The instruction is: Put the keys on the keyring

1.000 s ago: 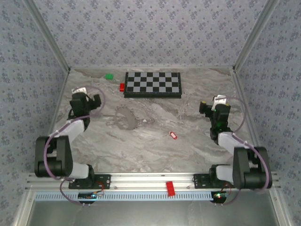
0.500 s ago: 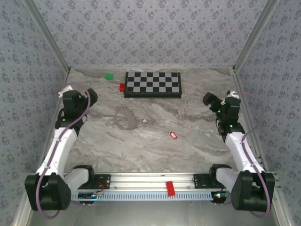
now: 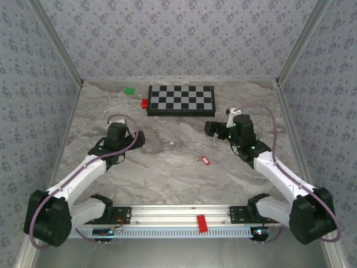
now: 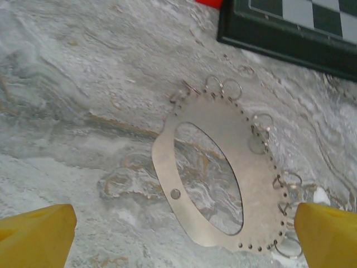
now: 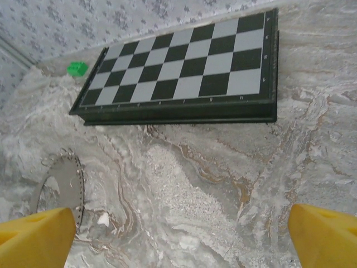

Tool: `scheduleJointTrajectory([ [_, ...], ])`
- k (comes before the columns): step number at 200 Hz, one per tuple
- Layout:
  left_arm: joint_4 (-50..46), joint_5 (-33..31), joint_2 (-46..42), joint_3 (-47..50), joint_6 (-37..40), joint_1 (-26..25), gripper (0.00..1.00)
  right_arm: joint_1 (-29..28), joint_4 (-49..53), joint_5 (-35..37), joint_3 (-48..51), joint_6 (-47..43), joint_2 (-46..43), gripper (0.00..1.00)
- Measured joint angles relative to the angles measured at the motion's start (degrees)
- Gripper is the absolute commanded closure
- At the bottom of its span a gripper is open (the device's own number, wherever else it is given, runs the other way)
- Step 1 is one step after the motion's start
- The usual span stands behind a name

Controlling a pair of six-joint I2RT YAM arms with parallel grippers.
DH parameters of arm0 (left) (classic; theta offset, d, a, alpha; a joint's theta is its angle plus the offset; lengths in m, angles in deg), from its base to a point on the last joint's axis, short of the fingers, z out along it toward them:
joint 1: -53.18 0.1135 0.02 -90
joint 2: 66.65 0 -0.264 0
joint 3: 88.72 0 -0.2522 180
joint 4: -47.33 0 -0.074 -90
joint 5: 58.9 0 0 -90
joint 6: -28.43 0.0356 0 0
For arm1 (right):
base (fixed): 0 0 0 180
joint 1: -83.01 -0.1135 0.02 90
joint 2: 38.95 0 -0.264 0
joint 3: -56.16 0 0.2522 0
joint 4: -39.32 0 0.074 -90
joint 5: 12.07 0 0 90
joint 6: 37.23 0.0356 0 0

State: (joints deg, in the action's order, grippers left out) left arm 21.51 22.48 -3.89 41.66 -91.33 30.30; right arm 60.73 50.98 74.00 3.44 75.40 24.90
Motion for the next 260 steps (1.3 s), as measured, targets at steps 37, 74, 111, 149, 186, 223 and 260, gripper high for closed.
scheduleJointTrajectory([
  [37, 0.0, -0.04, 3.58, -0.07, 3.61, -5.73, 0.0, -1.73, -0.07, -1.79, 0.0, -1.33, 3.04, 0.01],
  [74, -0.26, -0.13, 8.04, -0.9, 7.06, -10.29, 0.14, -2.75, -0.46, -4.68, 0.04, -1.75, 3.98, 0.0],
  [111, -0.17, 1.49, 11.37, -3.37, 10.23, -12.52, 0.27, -2.8, -2.64, -5.73, 1.64, -1.97, 2.82, 0.01],
  [149, 0.15, 4.17, 16.52, -6.51, 13.09, -12.94, 0.38, -2.8, -4.33, -6.21, 3.23, -1.97, 1.64, 0.01],
  [186, -0.28, 5.7, 21.64, -9.46, 15.1, -13.38, 0.45, -2.8, -5.01, -6.73, 4.09, -1.95, 1.51, 0.0],
  [223, -0.85, 6.67, 24.35, -10.54, 16.24, -15.06, 0.47, -2.8, -5.49, -7.54, 4.24, -1.92, 1.51, 0.01],
  [260, -1.49, 6.69, 26.69, -11.37, 17.14, -15.5, 0.51, -2.8, -5.88, -7.96, 4.33, -1.88, 1.51, 0.01],
])
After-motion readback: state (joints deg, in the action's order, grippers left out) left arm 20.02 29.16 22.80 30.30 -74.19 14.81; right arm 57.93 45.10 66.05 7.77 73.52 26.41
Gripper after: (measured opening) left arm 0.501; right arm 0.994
